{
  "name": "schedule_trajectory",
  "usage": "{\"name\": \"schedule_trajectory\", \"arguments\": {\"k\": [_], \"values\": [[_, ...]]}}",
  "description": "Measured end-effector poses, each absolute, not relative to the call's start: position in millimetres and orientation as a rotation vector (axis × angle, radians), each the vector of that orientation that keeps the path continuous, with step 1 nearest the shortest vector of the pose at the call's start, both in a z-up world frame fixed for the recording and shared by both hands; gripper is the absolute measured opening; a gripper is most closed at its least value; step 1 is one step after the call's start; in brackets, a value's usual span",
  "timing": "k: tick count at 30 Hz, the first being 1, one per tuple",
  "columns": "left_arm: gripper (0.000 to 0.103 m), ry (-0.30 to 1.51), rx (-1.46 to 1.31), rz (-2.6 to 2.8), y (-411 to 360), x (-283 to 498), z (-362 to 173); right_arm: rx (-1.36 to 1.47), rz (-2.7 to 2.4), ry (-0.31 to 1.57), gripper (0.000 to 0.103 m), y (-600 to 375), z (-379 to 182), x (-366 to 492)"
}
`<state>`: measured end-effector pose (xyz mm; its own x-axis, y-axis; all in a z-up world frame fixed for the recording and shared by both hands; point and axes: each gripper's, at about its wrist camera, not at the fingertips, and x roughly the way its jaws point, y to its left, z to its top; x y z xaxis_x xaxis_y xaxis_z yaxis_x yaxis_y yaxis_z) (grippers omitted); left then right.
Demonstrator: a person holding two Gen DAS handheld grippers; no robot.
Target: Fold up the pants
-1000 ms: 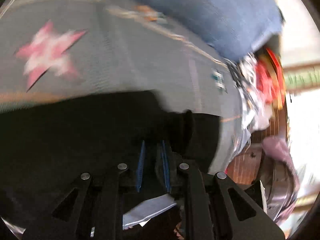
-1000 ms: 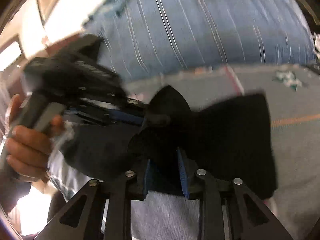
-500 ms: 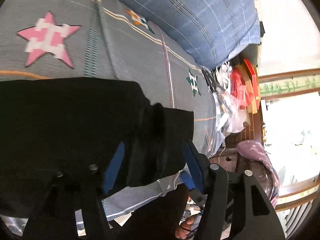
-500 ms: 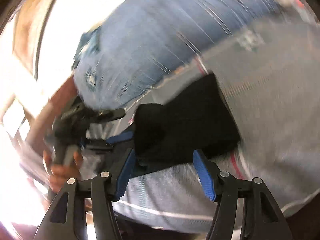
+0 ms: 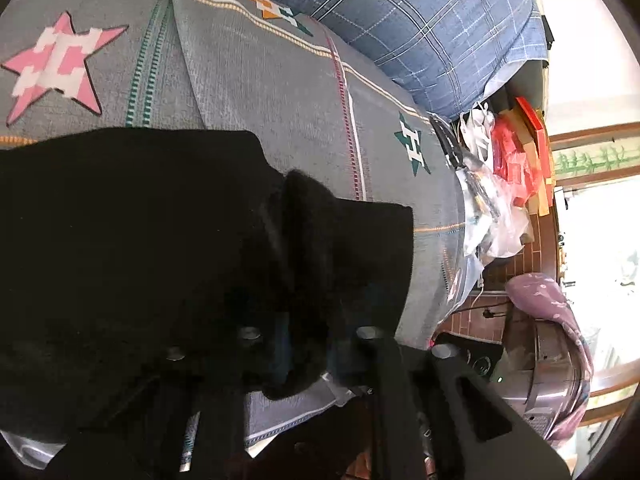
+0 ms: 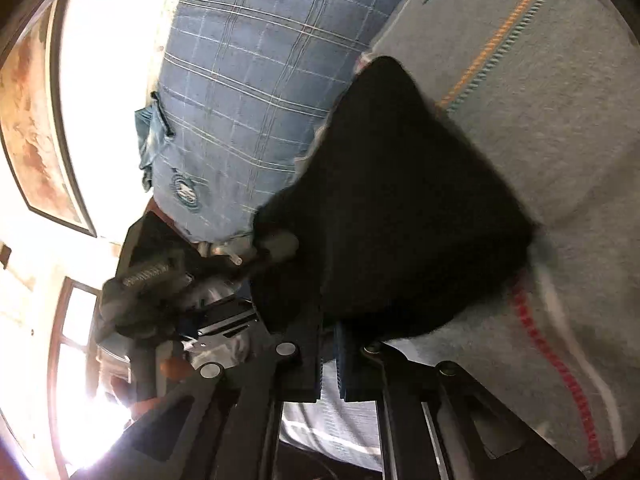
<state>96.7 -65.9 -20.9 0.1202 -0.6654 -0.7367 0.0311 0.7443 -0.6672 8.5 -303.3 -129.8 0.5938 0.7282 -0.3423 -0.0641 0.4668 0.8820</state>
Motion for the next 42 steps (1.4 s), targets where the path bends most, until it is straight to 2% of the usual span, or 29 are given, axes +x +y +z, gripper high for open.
{"name": "schedule_trajectory", "arguments": {"k": [5, 11, 15, 21, 23, 25, 29, 33, 35, 37, 42], "values": [[0.012, 1.252, -0.624, -0.509, -25, 86, 7, 0.887, 0.696, 0.757, 0.004, -279, -99, 7], [0.012, 1.359, -0.659, -0.393, 3, 86, -45, 0.906, 0.696, 0.902, 0.004, -255, -134, 14], [0.012, 1.350, -0.710, -0.429, 11, 84, -44, 0.906, 0.666, 0.930, 0.009, -261, -136, 13], [0.012, 1.205, -0.626, -0.484, 23, 66, 8, 0.698, 0.684, 0.748, 0.010, -275, -64, -3], [0.020, 1.157, -0.645, -0.511, 26, 64, 21, 0.671, 0.638, 0.669, 0.011, -287, -48, -1], [0.040, 1.143, -0.642, -0.532, 17, 67, 29, 0.653, 0.596, 0.645, 0.011, -294, -43, 8], [0.041, 1.157, -0.593, -0.542, -3, 75, 32, 0.749, 0.664, 0.674, 0.011, -303, -46, 18], [0.041, 1.165, -0.585, -0.523, -6, 84, 26, 0.705, 0.701, 0.762, 0.012, -291, -62, 14], [0.043, 1.227, -0.646, -0.555, -9, 93, 13, 0.756, 0.692, 0.799, 0.018, -297, -79, 15], [0.054, 1.276, -0.681, -0.574, -14, 99, 4, 0.841, 0.667, 0.819, 0.038, -304, -93, 18], [0.056, 1.358, -0.617, -0.562, -38, 108, -15, 0.983, 0.642, 0.849, 0.044, -314, -116, 13]]}}
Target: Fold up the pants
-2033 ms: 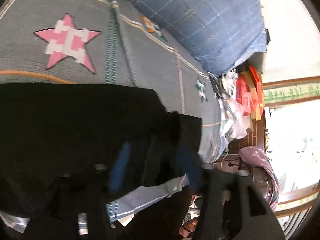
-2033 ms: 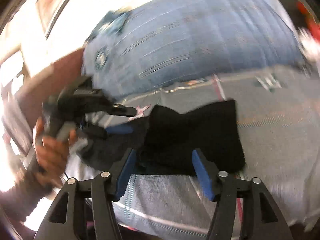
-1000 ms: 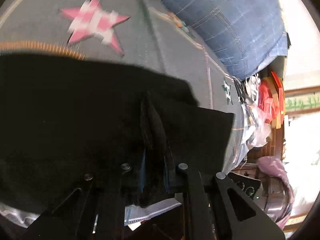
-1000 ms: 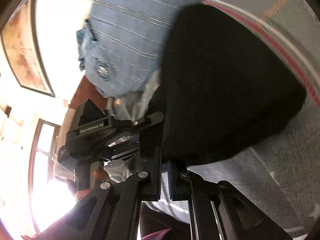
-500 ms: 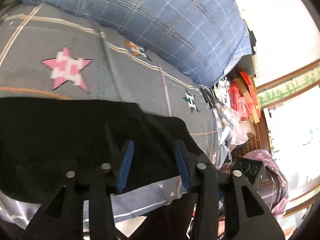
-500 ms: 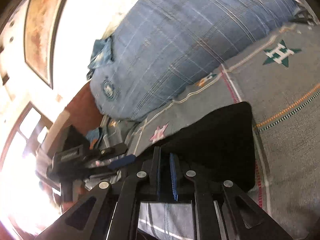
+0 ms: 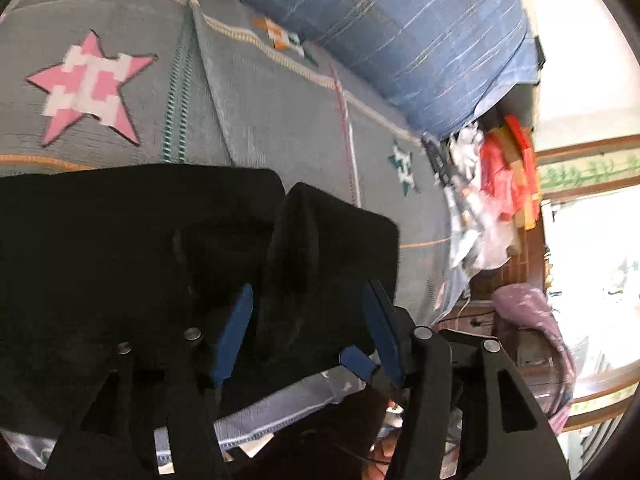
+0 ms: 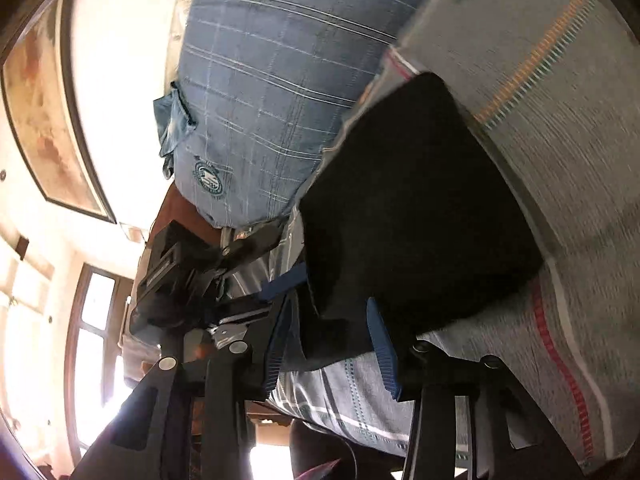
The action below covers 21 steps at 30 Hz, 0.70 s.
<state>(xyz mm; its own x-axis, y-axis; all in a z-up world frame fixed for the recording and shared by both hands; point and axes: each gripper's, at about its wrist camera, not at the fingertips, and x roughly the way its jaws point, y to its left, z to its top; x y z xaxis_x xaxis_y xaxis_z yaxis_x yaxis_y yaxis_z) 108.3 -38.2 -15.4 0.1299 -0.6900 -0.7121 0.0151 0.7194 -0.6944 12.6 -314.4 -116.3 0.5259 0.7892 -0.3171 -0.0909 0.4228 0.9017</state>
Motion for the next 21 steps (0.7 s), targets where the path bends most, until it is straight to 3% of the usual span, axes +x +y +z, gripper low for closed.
{"name": "schedule_trajectory", "arguments": {"k": [6, 8, 9, 16, 20, 21], "values": [[0.055, 1.375, -0.574, -0.566, -64, 120, -21, 1.092, 0.594, 0.848, 0.044, -314, -136, 18], [0.022, 1.349, -0.558, -0.567, -65, 119, -15, 1.103, 0.577, 0.825, 0.027, -310, -139, 24], [0.005, 1.346, -0.541, -0.566, -65, 118, -13, 1.103, 0.569, 0.828, 0.004, -307, -140, 28], [0.006, 1.270, -0.571, -0.484, -16, 87, 5, 0.981, 0.761, 0.810, 0.004, -268, -104, 16], [0.006, 1.327, -0.622, -0.372, 12, 82, -28, 0.957, 0.749, 0.936, 0.006, -249, -132, 25], [0.010, 1.356, -0.631, -0.355, 15, 83, -41, 0.966, 0.735, 0.984, 0.008, -246, -144, 29]]}}
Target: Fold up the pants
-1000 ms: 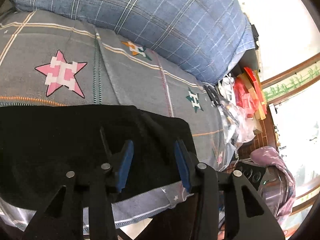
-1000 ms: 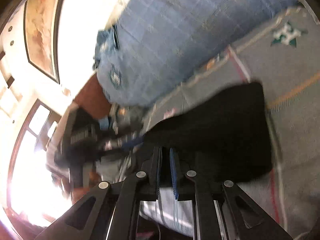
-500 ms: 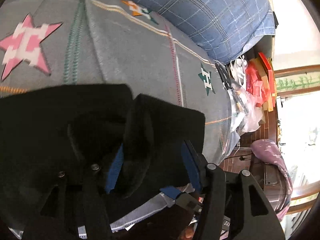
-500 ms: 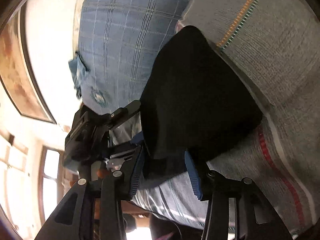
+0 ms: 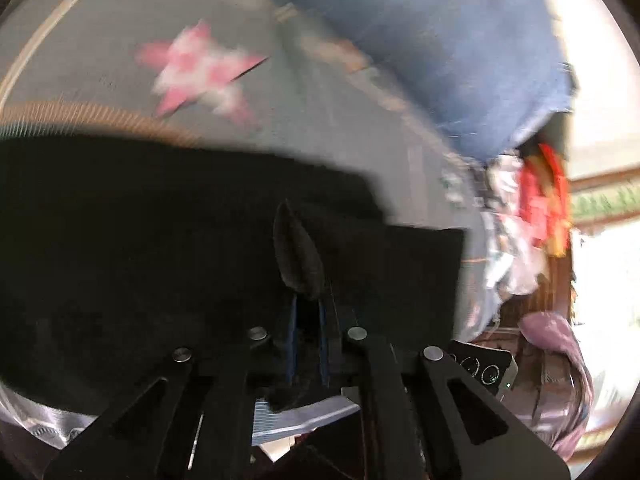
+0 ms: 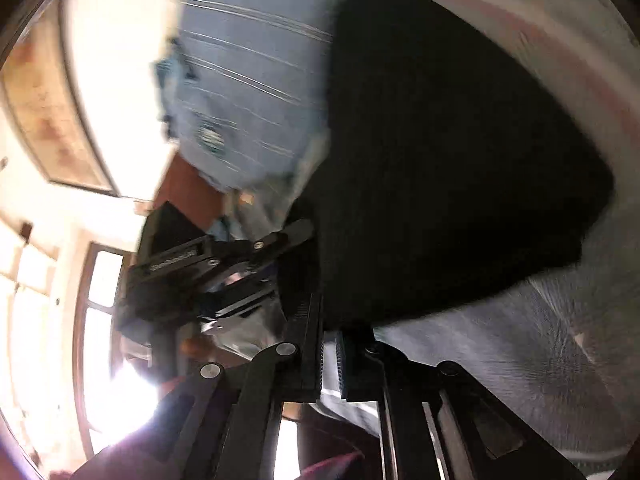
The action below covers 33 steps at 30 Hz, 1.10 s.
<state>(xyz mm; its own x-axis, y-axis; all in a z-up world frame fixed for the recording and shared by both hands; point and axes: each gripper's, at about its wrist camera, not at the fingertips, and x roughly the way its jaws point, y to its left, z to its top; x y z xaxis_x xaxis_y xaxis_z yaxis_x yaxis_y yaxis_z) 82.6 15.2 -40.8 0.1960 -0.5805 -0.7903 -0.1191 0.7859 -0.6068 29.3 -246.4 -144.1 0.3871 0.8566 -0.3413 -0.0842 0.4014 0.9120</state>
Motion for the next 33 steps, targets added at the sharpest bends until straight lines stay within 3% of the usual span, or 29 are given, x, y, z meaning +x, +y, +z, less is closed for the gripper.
{"name": "schedule_trajectory", "arguments": {"k": [3, 5, 7, 8, 15, 19, 21, 23, 25, 33], "values": [[0.012, 1.349, -0.689, -0.381, 26, 79, -46, 0.964, 0.721, 0.990, 0.010, -251, -144, 26], [0.013, 1.307, -0.666, -0.389, 31, 77, -36, 0.884, 0.732, 0.992, 0.018, -257, -128, 21], [0.013, 1.271, -0.625, -0.394, 36, 74, -24, 0.813, 0.752, 0.981, 0.034, -268, -112, 12], [0.013, 1.254, -0.620, -0.399, 40, 71, -19, 0.787, 0.760, 0.971, 0.035, -273, -106, 8], [0.015, 1.170, -0.673, -0.526, 27, 71, 19, 0.703, 0.699, 0.661, 0.036, -327, -42, 2], [0.034, 1.174, -0.547, -0.592, -25, 77, 27, 0.676, 0.543, 0.636, 0.035, -338, -52, 27], [0.035, 1.195, -0.465, -0.596, -50, 84, 17, 0.677, 0.508, 0.658, 0.034, -340, -70, 40], [0.035, 1.259, -0.381, -0.523, -68, 96, -10, 0.666, 0.446, 0.752, 0.028, -340, -101, 56], [0.029, 1.278, -0.385, -0.497, -69, 102, -29, 0.699, 0.439, 0.745, 0.005, -345, -111, 55], [0.031, 1.217, -0.520, -0.482, -3, 91, 4, 0.589, 0.451, 0.701, 0.024, -323, -72, 29]]}}
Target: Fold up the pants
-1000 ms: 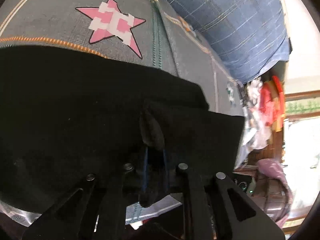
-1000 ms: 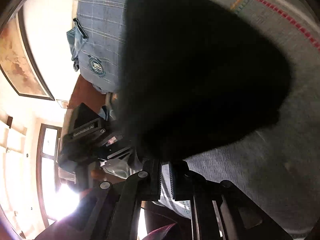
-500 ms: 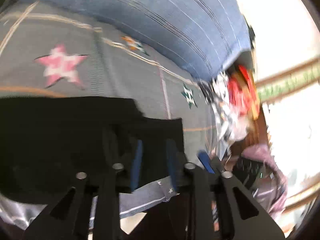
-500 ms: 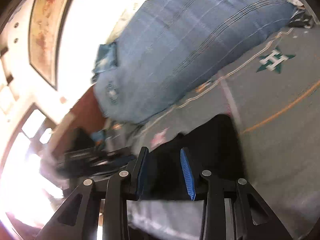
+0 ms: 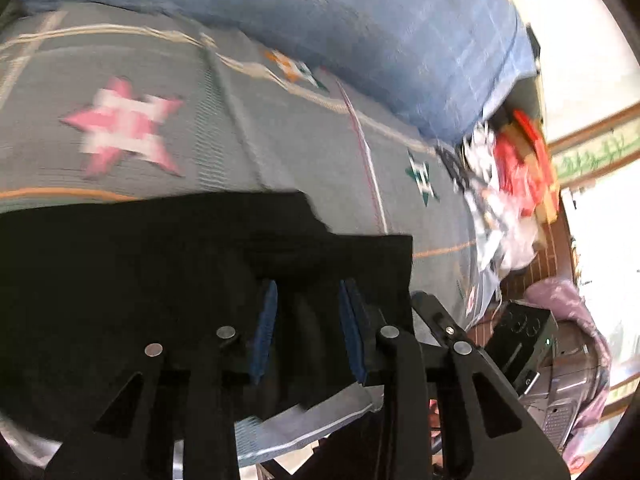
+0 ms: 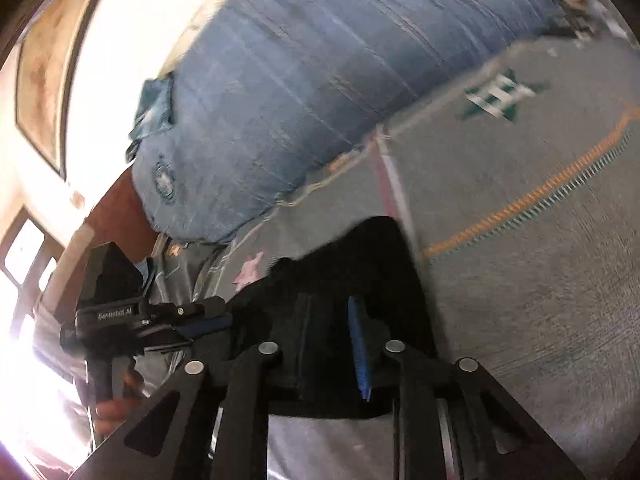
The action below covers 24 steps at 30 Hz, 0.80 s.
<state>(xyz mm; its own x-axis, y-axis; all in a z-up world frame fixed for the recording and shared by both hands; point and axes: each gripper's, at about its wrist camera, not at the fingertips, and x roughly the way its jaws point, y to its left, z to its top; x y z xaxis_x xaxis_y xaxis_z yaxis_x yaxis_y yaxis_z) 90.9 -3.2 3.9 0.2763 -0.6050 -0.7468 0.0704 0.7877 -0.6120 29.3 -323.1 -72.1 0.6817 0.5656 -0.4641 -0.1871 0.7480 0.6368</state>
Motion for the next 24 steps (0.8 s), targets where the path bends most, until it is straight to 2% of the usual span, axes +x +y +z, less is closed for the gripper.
{"name": "schedule_trajectory", "arguments": {"k": [3, 8, 10, 14, 16, 24], "values": [[0.040, 1.179, -0.603, -0.428, 53, 81, 6, 0.488, 0.508, 0.716, 0.035, -284, -62, 23], [0.045, 1.115, -0.699, -0.306, 138, 57, 3, 0.239, 0.700, 0.786, 0.038, -183, -56, 6], [0.053, 1.110, -0.720, -0.257, 170, 51, -2, 0.130, 0.745, 0.796, 0.051, -143, -55, 1], [0.053, 1.113, -0.782, -0.204, 214, 46, -19, -0.110, 0.800, 0.773, 0.054, -62, -62, -18], [0.053, 1.124, -0.827, -0.203, 227, 47, -30, -0.204, 0.815, 0.754, 0.061, -34, -67, -23], [0.053, 1.157, -0.883, -0.226, 241, 52, -49, -0.609, 0.727, 0.593, 0.062, 54, -109, -53]]}}
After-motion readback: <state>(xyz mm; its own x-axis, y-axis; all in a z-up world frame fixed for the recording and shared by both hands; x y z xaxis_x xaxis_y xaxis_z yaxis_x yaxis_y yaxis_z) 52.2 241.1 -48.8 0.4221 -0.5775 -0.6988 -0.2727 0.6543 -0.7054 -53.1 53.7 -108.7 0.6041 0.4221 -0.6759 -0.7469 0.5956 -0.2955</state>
